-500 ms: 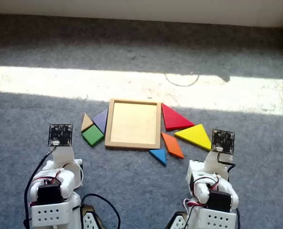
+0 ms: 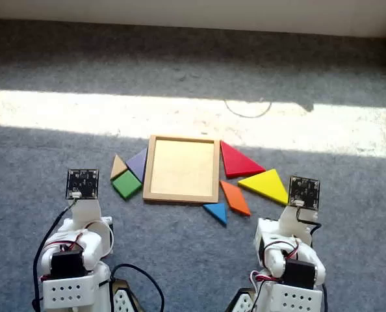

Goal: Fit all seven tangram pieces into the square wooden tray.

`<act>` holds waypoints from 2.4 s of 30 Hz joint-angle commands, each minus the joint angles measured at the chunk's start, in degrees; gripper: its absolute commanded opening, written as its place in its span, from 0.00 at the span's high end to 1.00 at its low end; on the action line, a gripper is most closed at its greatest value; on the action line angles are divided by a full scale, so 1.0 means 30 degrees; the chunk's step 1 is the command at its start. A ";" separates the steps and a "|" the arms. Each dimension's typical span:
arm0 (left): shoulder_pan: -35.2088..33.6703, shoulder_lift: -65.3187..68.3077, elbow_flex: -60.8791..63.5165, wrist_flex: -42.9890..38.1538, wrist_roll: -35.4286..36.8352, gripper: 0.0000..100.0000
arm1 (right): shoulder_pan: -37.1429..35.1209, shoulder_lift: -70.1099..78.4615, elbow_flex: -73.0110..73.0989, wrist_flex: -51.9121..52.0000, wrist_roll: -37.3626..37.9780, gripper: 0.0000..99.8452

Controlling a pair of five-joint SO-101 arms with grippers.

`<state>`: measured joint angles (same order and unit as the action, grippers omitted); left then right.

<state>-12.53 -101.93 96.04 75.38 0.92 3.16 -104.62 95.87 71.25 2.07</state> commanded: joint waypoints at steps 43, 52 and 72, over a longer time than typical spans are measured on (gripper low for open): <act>0.0015 -0.0689 0.0366 0.0088 -0.0117 0.99 | -0.0161 -0.0161 0.2183 0.0132 0.0117 0.95; 0.0015 -0.0689 0.0366 0.0088 -0.0117 0.99 | 0.2300 -0.0161 -0.1070 -0.1099 0.2784 0.95; 0.0015 -0.0689 0.0366 0.0088 -0.0117 0.99 | -0.1744 1.0066 -1.3641 -0.1070 0.7648 0.95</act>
<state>-12.53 -101.93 96.04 75.38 0.92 0.70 -86.95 62.46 69.76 24.57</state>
